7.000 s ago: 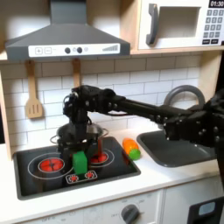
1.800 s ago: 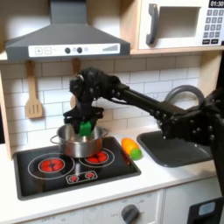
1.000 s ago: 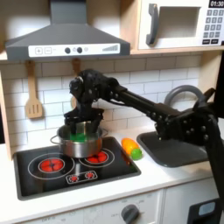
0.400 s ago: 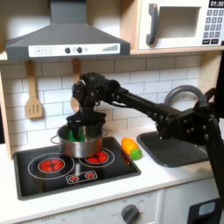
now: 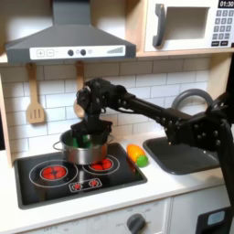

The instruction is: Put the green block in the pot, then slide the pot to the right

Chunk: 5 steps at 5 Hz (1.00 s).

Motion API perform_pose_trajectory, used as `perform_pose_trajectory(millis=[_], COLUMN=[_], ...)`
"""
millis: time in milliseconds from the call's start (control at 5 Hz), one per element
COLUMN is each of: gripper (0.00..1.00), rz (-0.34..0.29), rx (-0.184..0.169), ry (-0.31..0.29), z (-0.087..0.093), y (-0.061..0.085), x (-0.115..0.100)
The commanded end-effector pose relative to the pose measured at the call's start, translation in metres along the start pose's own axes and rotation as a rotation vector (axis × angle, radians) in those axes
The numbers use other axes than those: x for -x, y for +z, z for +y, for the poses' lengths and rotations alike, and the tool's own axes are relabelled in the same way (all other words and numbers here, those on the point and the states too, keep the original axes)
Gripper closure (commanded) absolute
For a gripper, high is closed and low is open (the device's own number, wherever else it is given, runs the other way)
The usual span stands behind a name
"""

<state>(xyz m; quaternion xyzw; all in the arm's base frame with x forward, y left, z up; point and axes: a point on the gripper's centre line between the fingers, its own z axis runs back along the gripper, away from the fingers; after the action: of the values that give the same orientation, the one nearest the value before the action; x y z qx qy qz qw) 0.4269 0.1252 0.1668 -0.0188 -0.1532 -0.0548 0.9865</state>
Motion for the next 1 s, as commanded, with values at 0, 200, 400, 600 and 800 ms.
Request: perform_pose_trajectory(millis=[0,200,400,600,800], gripper=[0.00,0.00,0.00,0.00,0.00], rz=[0.027,0.030,0.030,0.029,0.033], rx=[0.033,0.045,0.056,0.061,0.067], ry=[-0.023,-0.037,-0.044,-0.051,-0.064], z=[-0.015,-0.022,-0.030,-0.035,-0.043], y=[-0.009,-0.007,-0.005,-0.003,-0.003], x=[0.008,0.011,0.013,0.013,0.014])
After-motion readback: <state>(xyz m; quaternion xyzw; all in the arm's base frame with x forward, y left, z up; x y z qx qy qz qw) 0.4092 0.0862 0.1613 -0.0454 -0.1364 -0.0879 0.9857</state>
